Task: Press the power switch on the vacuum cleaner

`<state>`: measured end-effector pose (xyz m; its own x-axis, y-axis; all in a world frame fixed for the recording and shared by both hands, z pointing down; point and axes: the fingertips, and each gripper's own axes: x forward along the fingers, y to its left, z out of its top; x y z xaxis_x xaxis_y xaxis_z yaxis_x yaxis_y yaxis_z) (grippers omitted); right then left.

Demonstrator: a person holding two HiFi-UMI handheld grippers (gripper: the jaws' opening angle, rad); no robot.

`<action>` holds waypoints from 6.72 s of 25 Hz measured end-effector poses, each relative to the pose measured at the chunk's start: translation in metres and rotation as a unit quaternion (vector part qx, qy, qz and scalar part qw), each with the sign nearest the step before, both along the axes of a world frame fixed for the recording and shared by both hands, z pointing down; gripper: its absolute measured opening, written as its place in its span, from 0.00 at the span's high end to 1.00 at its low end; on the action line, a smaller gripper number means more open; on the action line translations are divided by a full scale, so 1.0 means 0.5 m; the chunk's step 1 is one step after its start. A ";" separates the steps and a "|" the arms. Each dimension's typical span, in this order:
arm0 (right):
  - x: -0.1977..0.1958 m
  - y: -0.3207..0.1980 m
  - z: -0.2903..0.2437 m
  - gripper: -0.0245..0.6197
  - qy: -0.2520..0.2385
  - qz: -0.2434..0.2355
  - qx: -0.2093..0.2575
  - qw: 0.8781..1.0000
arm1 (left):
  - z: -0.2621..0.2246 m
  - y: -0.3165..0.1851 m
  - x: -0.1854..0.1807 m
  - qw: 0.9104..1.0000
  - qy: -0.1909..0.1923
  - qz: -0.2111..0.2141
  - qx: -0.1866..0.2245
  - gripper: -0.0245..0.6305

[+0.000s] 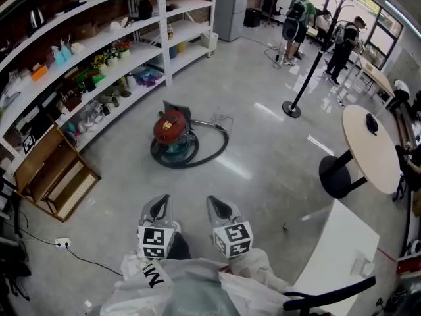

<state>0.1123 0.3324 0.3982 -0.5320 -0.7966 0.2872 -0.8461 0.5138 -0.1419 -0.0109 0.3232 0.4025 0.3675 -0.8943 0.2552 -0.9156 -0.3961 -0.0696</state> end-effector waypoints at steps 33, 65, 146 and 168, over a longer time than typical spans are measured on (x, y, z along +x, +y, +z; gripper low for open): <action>-0.222 -0.356 0.006 0.96 0.017 0.008 -0.014 1.000 | 0.014 -0.364 -0.226 1.000 0.013 0.001 -0.012 0.96; -0.270 -0.530 0.003 0.96 0.035 0.006 0.001 0.999 | 0.026 -0.529 -0.313 1.000 0.017 -0.021 0.000 0.96; -0.131 -1.046 0.149 0.96 0.033 -0.020 -0.121 0.992 | 0.153 -0.986 -0.249 0.990 -0.016 -0.080 -0.117 0.96; -0.166 -1.007 0.287 0.96 0.044 -0.007 -0.180 0.983 | 0.334 -0.990 -0.277 0.982 -0.017 -0.063 -0.175 0.96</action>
